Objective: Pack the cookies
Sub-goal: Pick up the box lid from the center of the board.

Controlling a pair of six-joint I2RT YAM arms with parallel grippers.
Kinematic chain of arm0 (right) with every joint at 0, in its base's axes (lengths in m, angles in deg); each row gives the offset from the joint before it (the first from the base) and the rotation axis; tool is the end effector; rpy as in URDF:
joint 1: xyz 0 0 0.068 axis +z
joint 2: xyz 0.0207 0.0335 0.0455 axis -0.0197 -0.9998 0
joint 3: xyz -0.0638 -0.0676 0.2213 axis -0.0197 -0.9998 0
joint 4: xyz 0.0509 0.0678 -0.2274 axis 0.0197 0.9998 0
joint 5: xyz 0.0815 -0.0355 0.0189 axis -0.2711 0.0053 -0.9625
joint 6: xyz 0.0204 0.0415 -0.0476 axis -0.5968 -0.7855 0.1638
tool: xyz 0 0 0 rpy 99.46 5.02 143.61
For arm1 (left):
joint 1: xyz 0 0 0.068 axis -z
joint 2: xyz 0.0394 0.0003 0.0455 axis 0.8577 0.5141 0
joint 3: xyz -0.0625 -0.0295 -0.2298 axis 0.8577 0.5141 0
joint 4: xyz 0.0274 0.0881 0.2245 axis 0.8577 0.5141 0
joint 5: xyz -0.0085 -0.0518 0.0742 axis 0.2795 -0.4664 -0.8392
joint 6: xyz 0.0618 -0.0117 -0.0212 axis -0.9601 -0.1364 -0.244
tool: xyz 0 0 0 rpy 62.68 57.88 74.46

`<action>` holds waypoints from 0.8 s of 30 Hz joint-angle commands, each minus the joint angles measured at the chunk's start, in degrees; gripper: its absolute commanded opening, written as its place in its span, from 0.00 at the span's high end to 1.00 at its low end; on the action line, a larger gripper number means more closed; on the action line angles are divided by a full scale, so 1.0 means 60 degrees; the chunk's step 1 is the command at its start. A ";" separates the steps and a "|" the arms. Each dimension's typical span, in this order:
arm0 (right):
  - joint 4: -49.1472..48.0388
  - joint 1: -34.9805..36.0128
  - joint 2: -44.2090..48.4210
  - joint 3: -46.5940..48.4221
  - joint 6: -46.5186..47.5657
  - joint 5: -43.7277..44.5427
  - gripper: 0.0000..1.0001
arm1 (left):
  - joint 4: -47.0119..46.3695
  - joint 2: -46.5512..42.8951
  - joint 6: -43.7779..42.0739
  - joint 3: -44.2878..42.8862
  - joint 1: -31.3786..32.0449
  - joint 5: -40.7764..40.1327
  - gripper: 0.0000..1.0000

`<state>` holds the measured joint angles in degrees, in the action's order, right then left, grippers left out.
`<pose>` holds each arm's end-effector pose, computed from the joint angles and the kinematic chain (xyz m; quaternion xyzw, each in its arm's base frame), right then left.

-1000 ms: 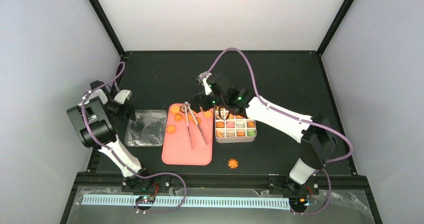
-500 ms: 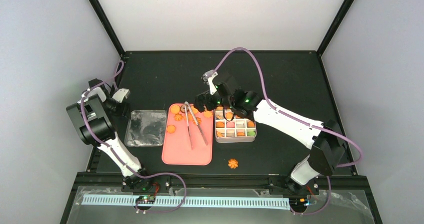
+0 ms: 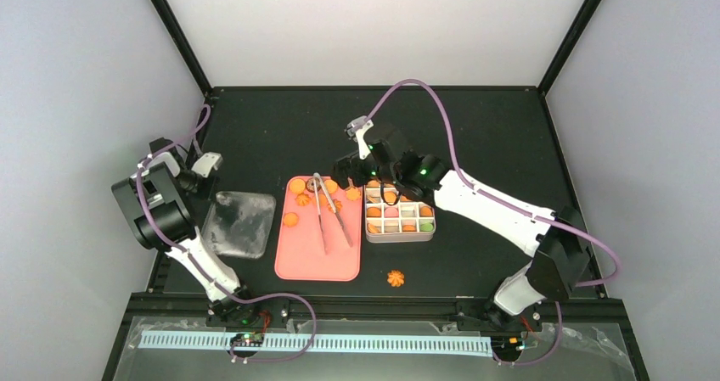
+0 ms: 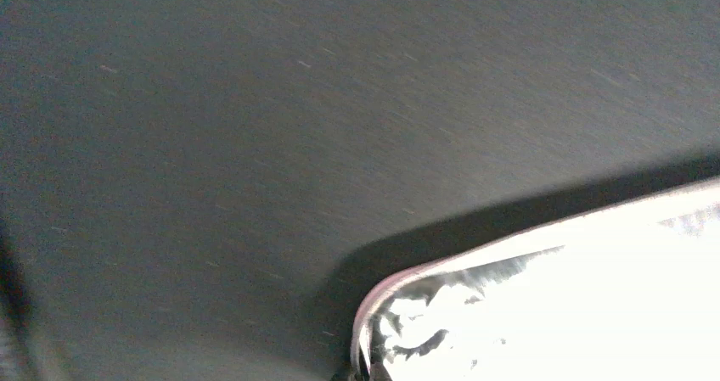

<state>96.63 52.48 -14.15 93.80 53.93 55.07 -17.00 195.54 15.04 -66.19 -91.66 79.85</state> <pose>0.2218 0.2741 0.2829 -0.2405 0.8439 0.2599 0.4030 0.2806 0.1618 0.1160 0.1126 0.9790 -0.0553 0.1604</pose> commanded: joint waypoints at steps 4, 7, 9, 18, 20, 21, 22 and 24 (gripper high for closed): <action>-0.0097 0.0040 0.0244 -0.0017 0.0063 0.0151 0.00 | 0.2304 -0.0784 -0.0231 0.0043 0.0237 0.1602 0.98; -0.0130 0.0039 0.0200 -0.0009 0.0039 0.0078 0.00 | 0.2912 -0.1399 -0.0252 -0.0310 0.0545 0.2260 0.98; -0.0135 0.0035 0.0177 -0.0014 0.0037 0.0027 0.00 | 0.3221 -0.1799 -0.0259 -0.0476 0.0902 0.2543 0.98; -0.0196 0.0040 0.0217 -0.0287 -0.0004 -0.0141 0.00 | 0.3625 -0.3321 -0.0018 -0.0658 0.2576 0.2723 0.98; -0.0296 0.0032 0.0288 -0.0361 0.0064 -0.0315 0.00 | 0.3816 -0.3637 -0.0030 -0.0776 0.2836 0.2804 0.98; -0.0428 0.0039 0.0331 -0.0422 0.0126 -0.0502 0.00 | 0.4058 -0.3769 -0.0104 -0.0946 0.2974 0.2991 0.98; -0.0583 0.0027 0.0378 -0.0525 0.0189 -0.0751 0.00 | 0.4394 -0.3894 -0.0248 -0.1169 0.3159 0.3265 0.98; -0.0894 0.0038 0.0389 -0.0640 0.0300 -0.1329 0.00 | 0.4931 -0.4141 -0.0369 -0.1582 0.3437 0.3659 0.98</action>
<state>95.60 52.48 -13.75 91.55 54.19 52.82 4.20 174.49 13.54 -70.08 -74.05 93.21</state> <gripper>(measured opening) 0.997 0.028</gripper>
